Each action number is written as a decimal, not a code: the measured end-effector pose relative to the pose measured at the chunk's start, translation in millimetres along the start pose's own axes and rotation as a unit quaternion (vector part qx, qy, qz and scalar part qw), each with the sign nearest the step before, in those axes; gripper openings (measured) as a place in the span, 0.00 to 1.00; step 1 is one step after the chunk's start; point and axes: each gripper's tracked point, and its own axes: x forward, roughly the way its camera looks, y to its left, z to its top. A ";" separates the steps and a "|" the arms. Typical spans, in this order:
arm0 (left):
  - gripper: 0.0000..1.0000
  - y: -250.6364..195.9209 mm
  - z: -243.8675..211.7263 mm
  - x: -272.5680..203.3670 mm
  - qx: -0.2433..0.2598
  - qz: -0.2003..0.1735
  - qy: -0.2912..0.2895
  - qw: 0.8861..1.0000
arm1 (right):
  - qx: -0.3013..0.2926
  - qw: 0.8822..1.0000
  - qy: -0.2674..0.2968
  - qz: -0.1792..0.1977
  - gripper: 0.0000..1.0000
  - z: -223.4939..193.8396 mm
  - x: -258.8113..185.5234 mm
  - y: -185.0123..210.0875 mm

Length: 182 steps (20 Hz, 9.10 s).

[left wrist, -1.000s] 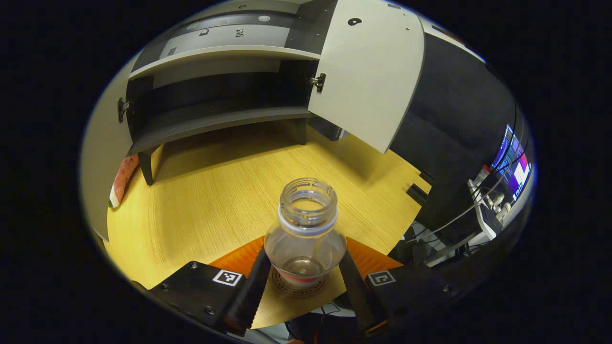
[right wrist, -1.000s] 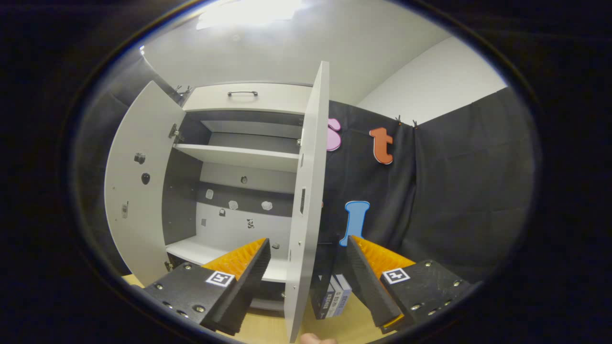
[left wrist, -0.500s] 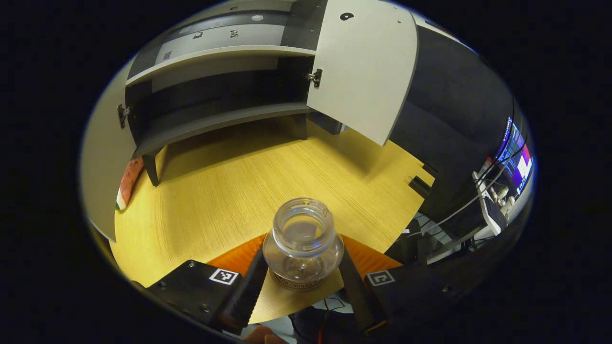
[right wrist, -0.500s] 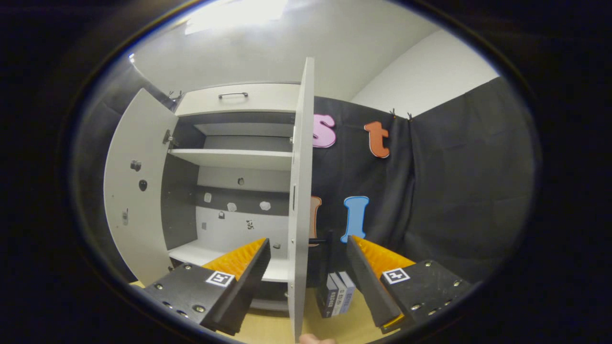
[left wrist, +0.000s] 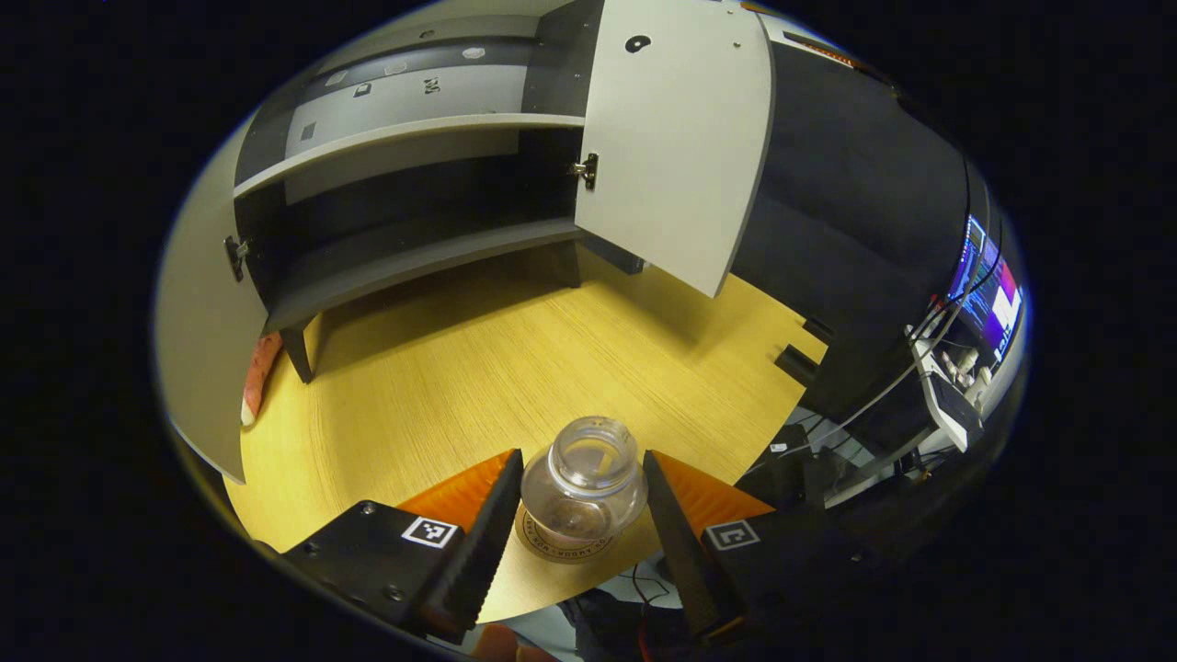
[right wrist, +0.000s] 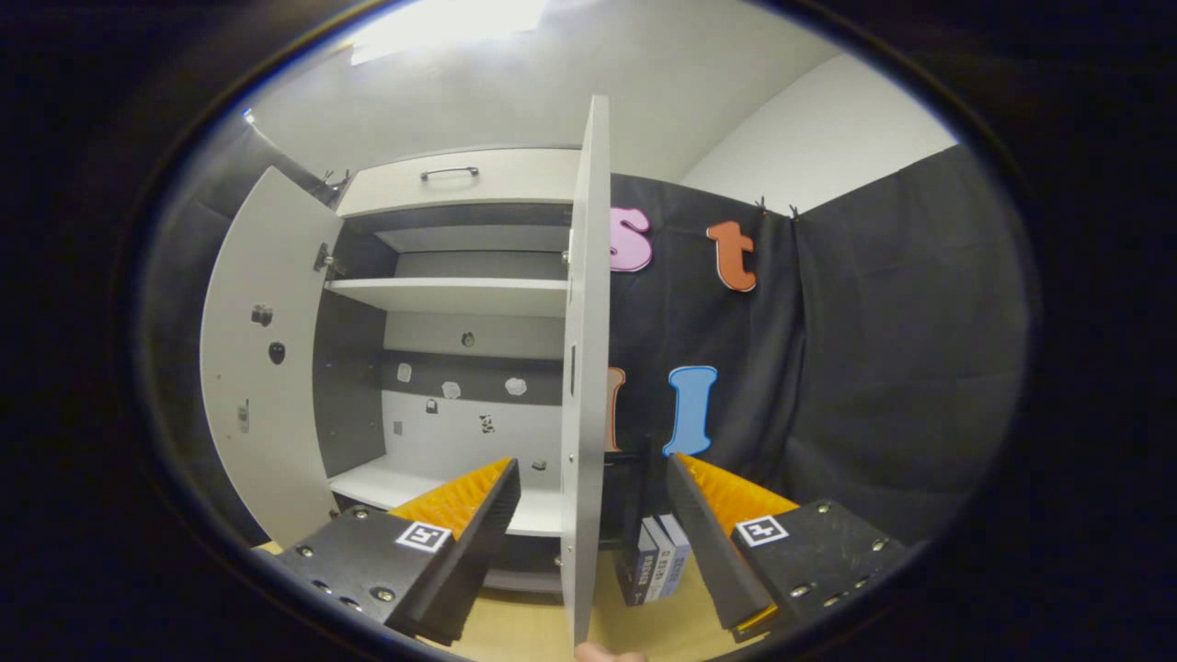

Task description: Grasp the bottle in the cabinet with the left hand and place it on the coaster, then close the right door with the right hand and the left door with the left hand.

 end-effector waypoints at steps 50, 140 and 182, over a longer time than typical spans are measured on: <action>0.95 69.0 287.9 -162.7 -0.098 0.182 -0.324 0.923 | 0.006 0.998 0.002 -0.065 0.92 -0.4 8.3 -50.7; 0.97 122.2 205.8 -220.2 -0.159 0.328 -0.296 0.883 | 0.017 0.982 0.028 0.189 0.98 -20.1 30.6 153.3; 0.95 203.7 175.8 -270.6 -0.152 0.355 -0.305 0.870 | 0.039 0.976 0.047 0.209 0.98 -42.0 48.2 211.1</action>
